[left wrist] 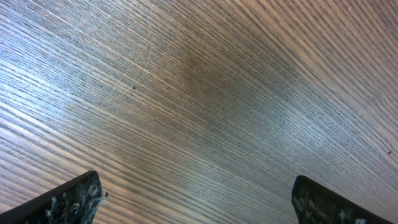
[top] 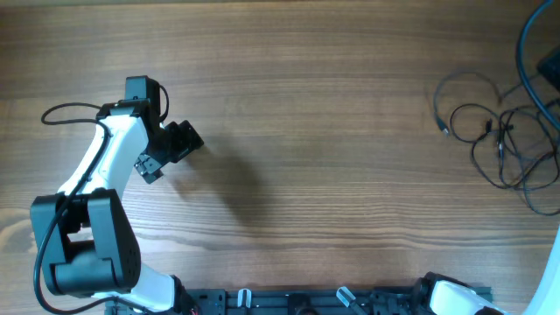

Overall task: Untangle cables
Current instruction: 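Carry the center black cable loop to the right pile with the right gripper, then release the cable and lift both grippers away from the table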

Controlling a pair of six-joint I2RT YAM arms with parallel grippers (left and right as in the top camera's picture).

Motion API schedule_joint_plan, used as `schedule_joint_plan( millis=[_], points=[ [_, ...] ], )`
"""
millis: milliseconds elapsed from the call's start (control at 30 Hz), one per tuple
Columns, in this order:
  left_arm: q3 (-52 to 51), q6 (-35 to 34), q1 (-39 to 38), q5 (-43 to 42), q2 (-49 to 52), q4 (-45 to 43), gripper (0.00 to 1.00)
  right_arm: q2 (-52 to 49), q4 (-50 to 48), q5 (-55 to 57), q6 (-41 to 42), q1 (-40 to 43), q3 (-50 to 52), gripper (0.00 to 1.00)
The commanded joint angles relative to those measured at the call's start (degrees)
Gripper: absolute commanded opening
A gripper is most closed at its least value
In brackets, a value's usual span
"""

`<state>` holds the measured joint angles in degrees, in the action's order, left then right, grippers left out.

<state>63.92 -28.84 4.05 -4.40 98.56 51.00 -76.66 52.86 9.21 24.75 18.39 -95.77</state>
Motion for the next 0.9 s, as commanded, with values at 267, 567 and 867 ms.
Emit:
schedule_joint_plan(
  millis=[267,567,867],
  points=[
    [0.0,-0.1,0.2,-0.7,-1.1,0.7,1.0,-12.2,7.5,0.0,-0.8,0.3,2.6,0.04],
    [0.0,-0.1,0.2,-0.7,-1.1,0.7,1.0,-13.1,8.2,6.3,5.3,4.0,2.6,0.06],
    [0.0,0.1,0.2,-3.5,-1.1,-0.5,1.0,-13.1,9.3,-5.3,4.3,7.1,2.6,1.0]
  ],
)
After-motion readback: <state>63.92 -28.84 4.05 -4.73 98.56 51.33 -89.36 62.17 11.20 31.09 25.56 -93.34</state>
